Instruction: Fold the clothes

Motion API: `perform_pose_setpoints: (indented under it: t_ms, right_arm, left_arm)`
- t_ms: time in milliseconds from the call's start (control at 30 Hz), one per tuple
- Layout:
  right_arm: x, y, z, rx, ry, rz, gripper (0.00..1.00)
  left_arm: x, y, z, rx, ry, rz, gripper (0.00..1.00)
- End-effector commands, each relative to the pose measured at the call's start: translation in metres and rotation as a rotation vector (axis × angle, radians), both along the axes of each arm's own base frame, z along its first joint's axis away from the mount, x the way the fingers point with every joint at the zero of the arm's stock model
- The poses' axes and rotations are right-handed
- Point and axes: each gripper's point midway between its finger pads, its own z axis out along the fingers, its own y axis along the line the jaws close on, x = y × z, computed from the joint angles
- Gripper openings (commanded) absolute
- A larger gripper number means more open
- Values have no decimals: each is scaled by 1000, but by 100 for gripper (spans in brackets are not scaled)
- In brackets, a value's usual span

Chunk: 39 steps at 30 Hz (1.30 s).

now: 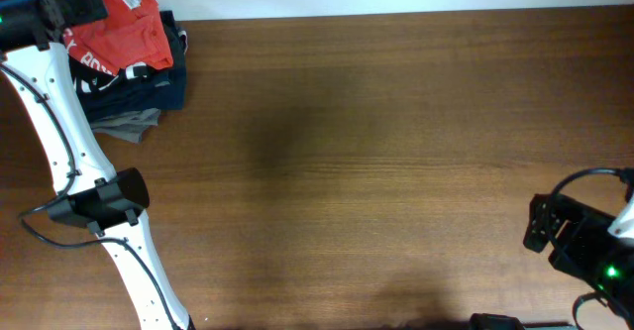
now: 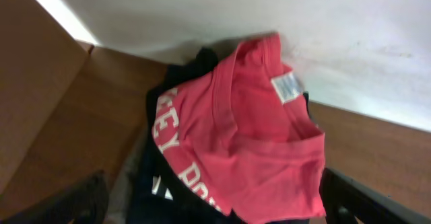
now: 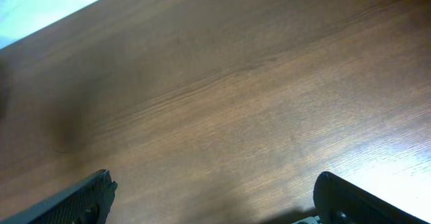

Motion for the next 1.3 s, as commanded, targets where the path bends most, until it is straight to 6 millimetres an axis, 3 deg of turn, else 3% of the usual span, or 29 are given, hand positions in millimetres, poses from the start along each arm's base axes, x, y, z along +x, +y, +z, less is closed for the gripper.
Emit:
perform_pose_setpoints:
  t_ms: [0,467,600,1067,1267]
  right_arm:
    - [-5,-3,-1,-14,2,-22,99]
    - [-5,-3,-2,-12,3,-21,99]
    - [-2,17,-1,76,-9,59,99]
    - [-3,14,-2,-7,0,120,99]
    - [-1,2,10,-96,-161,84,99]
  left_arm:
    - [-4,-2,-11,-15,40,-10,99]
    - [-17,-6,-24,-38,115,-9,99]
    - [-17,-6,-24,-38,115,-9,99]
    - [-17,-6,-24,-38,115,-9,99]
    - [-17,-6,-24,-38,115,-9,99]
